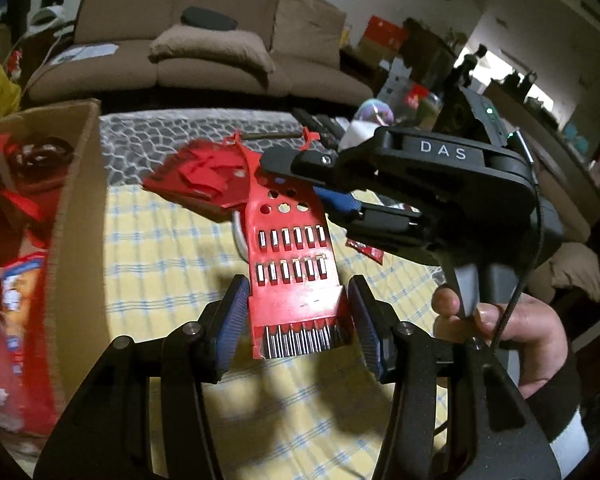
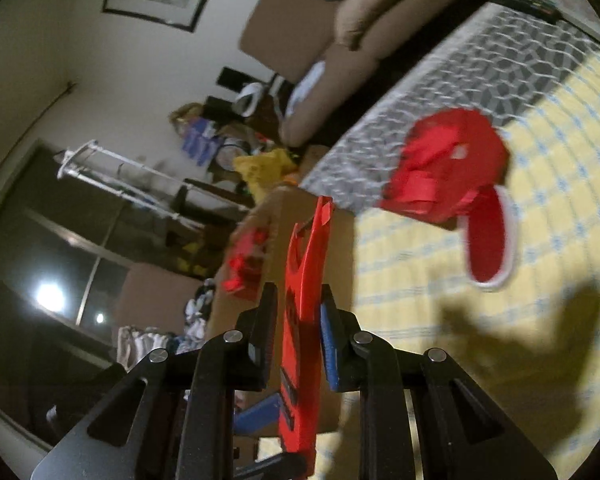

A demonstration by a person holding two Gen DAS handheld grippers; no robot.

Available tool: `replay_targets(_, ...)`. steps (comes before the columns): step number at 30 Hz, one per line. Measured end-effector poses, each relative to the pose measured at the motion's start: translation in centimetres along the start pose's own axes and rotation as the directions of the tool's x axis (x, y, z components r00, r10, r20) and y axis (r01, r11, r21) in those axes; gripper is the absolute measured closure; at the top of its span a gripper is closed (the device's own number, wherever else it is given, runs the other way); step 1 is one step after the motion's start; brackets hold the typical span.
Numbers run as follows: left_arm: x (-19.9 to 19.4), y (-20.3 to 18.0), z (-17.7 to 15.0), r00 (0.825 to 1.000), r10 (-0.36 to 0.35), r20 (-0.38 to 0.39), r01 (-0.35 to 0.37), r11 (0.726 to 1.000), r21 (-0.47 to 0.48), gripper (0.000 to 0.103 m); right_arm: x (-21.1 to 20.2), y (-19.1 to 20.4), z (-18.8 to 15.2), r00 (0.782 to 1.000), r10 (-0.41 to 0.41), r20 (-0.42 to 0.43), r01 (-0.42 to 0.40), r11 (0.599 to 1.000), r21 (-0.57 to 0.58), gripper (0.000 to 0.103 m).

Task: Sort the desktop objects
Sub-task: 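Lift the red grater and carry it into the cardboard box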

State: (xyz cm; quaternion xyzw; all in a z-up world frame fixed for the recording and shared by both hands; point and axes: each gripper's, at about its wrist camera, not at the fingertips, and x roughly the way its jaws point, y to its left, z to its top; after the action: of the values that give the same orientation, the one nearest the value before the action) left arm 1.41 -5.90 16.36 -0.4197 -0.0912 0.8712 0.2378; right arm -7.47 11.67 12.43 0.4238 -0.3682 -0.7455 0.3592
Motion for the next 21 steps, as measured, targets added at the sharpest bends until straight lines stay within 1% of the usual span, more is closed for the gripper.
replay_targets(5,-3.3,2.6,0.1,1.000,0.015,0.026,-0.015,1.000,-0.009,0.055,3.7,3.3,-1.0,0.999,0.040,-0.036,-0.042,0.998,-0.044,0.082)
replay_targets(9,-5.4,5.5,-0.3,0.999,0.024,0.043,-0.022,0.999,-0.043,0.055,6.8,5.3,-2.1,0.996,0.062,-0.071,-0.067,0.996,-0.064,0.082)
replay_targets(11,-6.1,7.1,-0.6,0.999,0.017,0.047,-0.014,0.997,-0.073,0.055,8.2,5.9,-2.6,0.994,0.065,-0.090,-0.072,0.994,-0.076,0.082)
replay_targets(13,-6.4,8.5,-0.9,0.999,0.018,0.042,-0.014,0.995,-0.095,0.055,9.8,6.4,-3.2,0.992,0.056,-0.111,-0.066,0.994,-0.089,0.082)
replay_targets(16,-6.4,10.1,-1.9,0.998,0.058,0.017,-0.056,0.993,-0.105,0.055,11.4,6.5,-4.2,0.990,0.043,-0.135,-0.058,0.993,-0.105,0.082)
replay_targets(21,-7.0,12.2,-2.6,0.995,0.097,-0.008,-0.097,0.987,-0.126,0.055,14.0,6.8,-5.9,0.986,0.004,-0.166,-0.027,0.990,-0.137,0.081)
